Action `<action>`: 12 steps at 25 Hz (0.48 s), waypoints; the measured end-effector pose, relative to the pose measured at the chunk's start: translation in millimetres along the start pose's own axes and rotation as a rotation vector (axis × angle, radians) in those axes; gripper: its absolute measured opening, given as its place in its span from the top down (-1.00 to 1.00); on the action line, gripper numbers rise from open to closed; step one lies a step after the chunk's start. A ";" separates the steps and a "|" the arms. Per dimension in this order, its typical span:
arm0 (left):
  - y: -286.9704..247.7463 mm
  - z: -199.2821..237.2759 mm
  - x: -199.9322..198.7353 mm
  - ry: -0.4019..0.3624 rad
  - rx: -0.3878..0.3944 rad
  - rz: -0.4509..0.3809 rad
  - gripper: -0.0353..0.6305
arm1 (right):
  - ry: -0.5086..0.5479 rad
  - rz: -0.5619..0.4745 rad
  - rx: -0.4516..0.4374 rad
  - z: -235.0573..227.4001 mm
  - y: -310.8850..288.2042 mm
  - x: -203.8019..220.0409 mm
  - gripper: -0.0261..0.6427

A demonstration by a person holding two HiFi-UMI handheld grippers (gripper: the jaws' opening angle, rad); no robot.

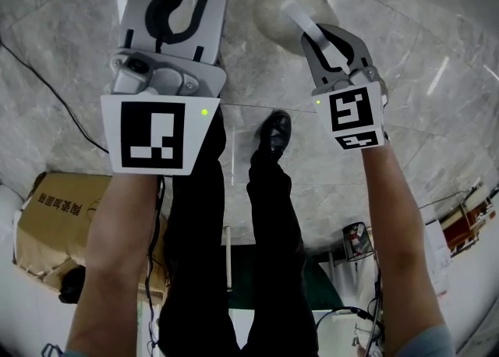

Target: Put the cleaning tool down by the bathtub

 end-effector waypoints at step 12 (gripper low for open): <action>4.7 4.1 6.7 0.003 -0.005 0.008 0.85 | 0.043 0.005 0.035 -1.7 -13.8 -0.9 0.62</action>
Point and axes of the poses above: the fingertips, and each gripper's own axes: y backward along the fingers, z to its left, x out of its underside, the point moved 5 cm from there along y, backward along the fingers, and after that the axes turned 6 degrees about -x, right-handed, at the moved point
